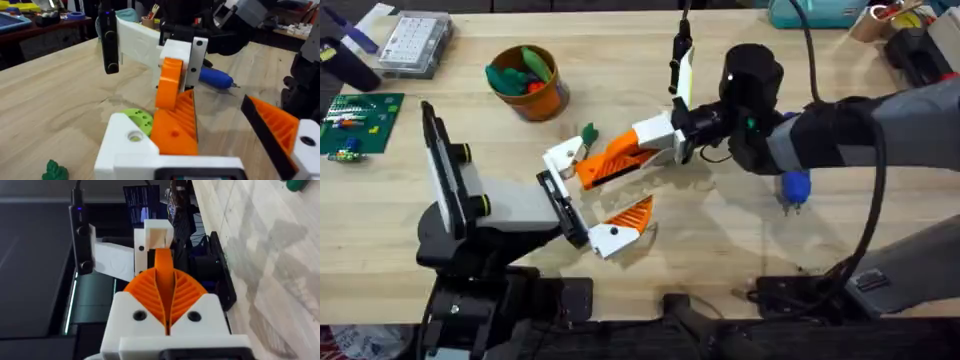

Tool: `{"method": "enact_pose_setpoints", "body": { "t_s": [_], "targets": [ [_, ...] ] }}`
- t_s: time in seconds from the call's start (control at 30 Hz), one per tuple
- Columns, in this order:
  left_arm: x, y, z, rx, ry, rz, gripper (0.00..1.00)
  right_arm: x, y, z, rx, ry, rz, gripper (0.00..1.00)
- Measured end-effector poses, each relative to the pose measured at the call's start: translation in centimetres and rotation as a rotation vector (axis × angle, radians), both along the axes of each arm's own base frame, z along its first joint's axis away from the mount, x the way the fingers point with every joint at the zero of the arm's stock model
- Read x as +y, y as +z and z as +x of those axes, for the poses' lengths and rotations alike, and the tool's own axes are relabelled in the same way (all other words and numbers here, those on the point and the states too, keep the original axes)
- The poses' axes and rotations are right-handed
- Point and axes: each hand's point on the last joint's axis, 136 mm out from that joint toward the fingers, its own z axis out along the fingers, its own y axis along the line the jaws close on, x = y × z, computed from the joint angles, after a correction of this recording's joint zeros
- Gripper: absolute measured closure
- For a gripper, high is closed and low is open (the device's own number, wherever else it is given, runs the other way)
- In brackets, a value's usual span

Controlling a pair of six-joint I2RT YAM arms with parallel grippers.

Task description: Pick up the gripper from the table and insert it into the empty holder that is missing its gripper. Then pick up a screw, insert it into the mounting hole, and use the screwdriver to tighten it. Finally, clean up the table by picking up the vegetable and placing it into the bucket.

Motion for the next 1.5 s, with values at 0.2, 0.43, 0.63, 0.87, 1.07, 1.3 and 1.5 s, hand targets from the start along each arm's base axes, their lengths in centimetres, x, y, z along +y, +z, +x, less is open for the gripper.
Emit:
{"method": "enact_pose_setpoints", "body": {
  "t_s": [0.2, 0.43, 0.63, 0.87, 1.07, 1.3, 1.5],
  "targets": [
    [0.0, -0.1, -0.1, 0.003, -0.005, 0.001, 0.010, 0.0, 0.9, 0.2, -0.072, -0.006, 0.040, 0.988],
    [0.0, -0.1, -0.1, 0.001, -0.006, 0.002, 0.010, 0.0, 0.9, 0.3, -0.076, -0.006, 0.042, 0.988],
    [-0.1, -0.1, -0.2, 0.003, -0.013, 0.001, 0.010, 0.0, 0.7, 0.3, -0.068, -0.008, 0.035, 0.989],
    [-0.1, -0.1, -0.3, 0.004, -0.017, 0.001, 0.010, 0.3, 0.6, 0.8, -0.081, -0.042, 0.031, 0.989],
    [-0.2, -0.1, -0.4, 0.014, -0.026, -0.004, 0.010, 0.5, 0.1, 1.1, -0.063, -0.071, 0.010, 0.988],
    [-0.3, -0.1, -0.5, 0.024, -0.033, -0.010, 0.010, 1.1, -0.3, 1.5, -0.067, -0.104, -0.005, 0.987],
    [-0.3, -0.1, -0.5, 0.037, -0.033, -0.016, 0.010, 2.0, -0.2, 1.3, -0.072, -0.089, -0.024, 0.987]
  ]
}}
